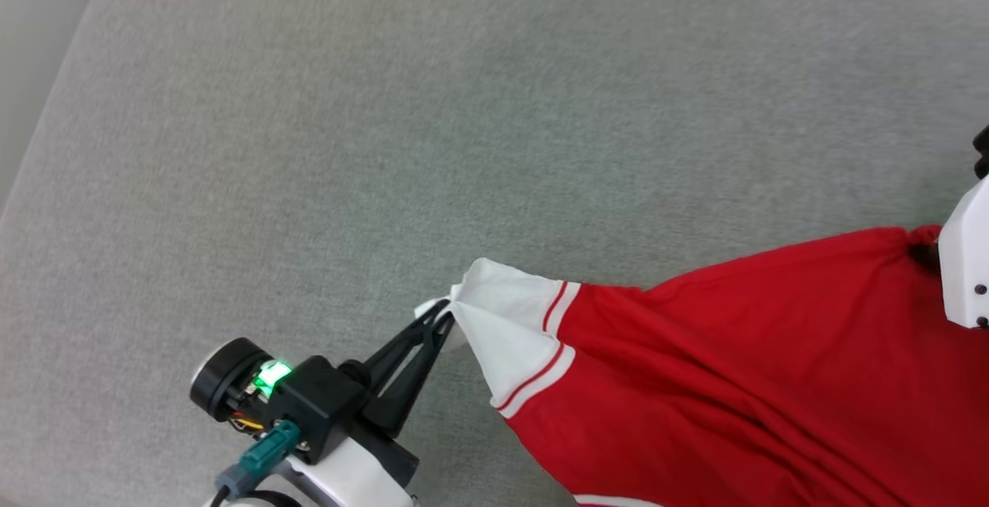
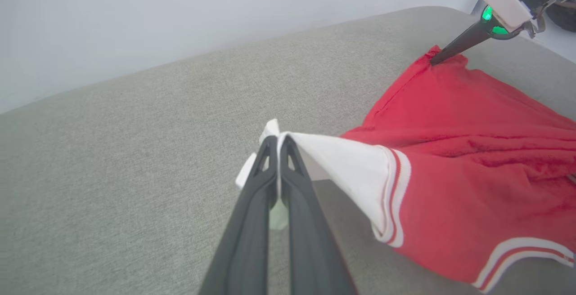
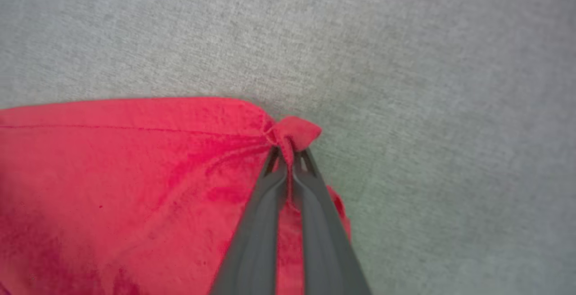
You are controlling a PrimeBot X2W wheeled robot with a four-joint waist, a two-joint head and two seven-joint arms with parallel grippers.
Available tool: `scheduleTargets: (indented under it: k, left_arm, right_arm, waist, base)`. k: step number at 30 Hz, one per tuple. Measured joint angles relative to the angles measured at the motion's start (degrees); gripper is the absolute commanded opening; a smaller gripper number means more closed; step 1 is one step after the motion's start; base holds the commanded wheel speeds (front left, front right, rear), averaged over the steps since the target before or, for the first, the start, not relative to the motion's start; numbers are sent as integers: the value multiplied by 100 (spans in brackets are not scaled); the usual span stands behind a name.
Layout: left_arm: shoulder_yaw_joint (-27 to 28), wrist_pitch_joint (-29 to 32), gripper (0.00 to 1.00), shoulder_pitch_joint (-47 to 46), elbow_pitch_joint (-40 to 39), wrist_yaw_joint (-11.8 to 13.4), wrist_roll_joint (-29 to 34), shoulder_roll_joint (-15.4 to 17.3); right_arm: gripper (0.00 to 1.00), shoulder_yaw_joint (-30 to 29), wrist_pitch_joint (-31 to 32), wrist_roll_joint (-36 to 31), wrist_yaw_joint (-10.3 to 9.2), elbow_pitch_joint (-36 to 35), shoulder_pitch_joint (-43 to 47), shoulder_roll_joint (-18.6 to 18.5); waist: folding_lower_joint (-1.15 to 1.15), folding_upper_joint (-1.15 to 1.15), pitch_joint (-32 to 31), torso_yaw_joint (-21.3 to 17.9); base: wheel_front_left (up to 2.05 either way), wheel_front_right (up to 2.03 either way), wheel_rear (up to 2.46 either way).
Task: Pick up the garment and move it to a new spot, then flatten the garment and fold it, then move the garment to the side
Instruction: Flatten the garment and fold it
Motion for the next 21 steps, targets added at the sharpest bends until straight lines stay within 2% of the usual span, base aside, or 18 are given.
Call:
scheduleTargets:
  k: [9,21]
  left_arm:
    - [227,33,0,-35,-133,75,-40,250]
    - [985,81,0,-584,-476,259,-216,527]
  right_arm:
    - [0,-104,-584,250,-1,-381,5,-112]
    - [0,-407,-773,554,-1,-1452,-262,-219]
  waist:
    - [0,0,-609,-347]
    - [0,0,-1295,-919]
  base:
    - [0,0,0]
    - [0,0,0]
